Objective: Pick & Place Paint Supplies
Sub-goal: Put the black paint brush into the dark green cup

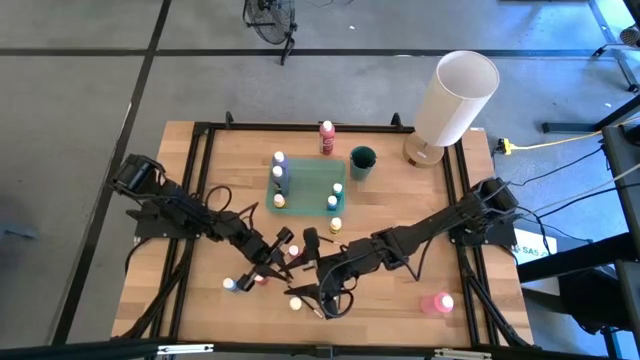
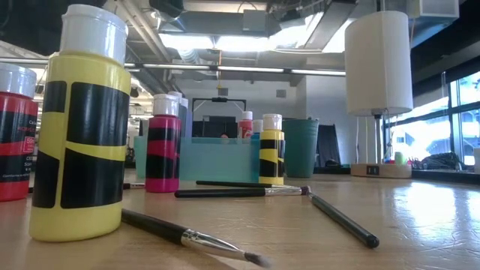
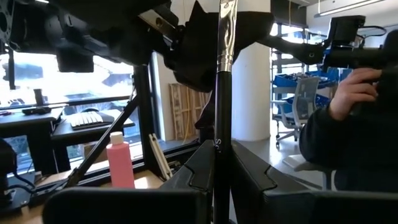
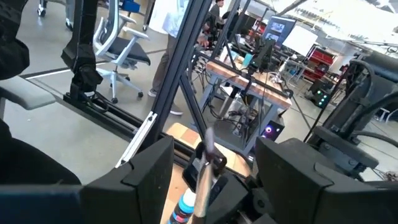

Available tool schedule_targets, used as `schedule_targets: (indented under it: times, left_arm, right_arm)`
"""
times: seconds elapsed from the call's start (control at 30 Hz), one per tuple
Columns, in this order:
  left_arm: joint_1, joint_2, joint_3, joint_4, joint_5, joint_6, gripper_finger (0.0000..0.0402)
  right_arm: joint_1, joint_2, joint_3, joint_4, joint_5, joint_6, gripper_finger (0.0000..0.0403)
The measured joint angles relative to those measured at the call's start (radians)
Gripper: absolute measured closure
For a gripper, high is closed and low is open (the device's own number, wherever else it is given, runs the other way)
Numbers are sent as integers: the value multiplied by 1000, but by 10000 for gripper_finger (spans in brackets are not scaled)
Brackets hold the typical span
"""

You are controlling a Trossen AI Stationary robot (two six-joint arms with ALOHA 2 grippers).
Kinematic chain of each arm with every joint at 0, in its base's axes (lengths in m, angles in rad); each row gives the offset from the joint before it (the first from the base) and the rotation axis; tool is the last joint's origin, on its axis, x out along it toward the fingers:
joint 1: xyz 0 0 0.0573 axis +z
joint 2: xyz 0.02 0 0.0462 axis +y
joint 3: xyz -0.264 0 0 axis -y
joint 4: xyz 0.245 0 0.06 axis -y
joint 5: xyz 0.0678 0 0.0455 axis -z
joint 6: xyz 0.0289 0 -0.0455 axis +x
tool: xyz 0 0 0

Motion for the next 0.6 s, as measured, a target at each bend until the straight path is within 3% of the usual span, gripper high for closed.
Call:
schedule_targets:
  times: [0.2,0.37,0.6]
  left_arm:
    - [0,0,0,-9,1,0,375]
    - [0,0,0,-12,3,0,375]
    - [0,0,0,-14,3,0,375]
  right_arm:
    - [10,0,0,6,-2,-28,193]
    - [9,0,0,5,-64,-29,237]
    - [9,0,0,-7,-68,-28,298]
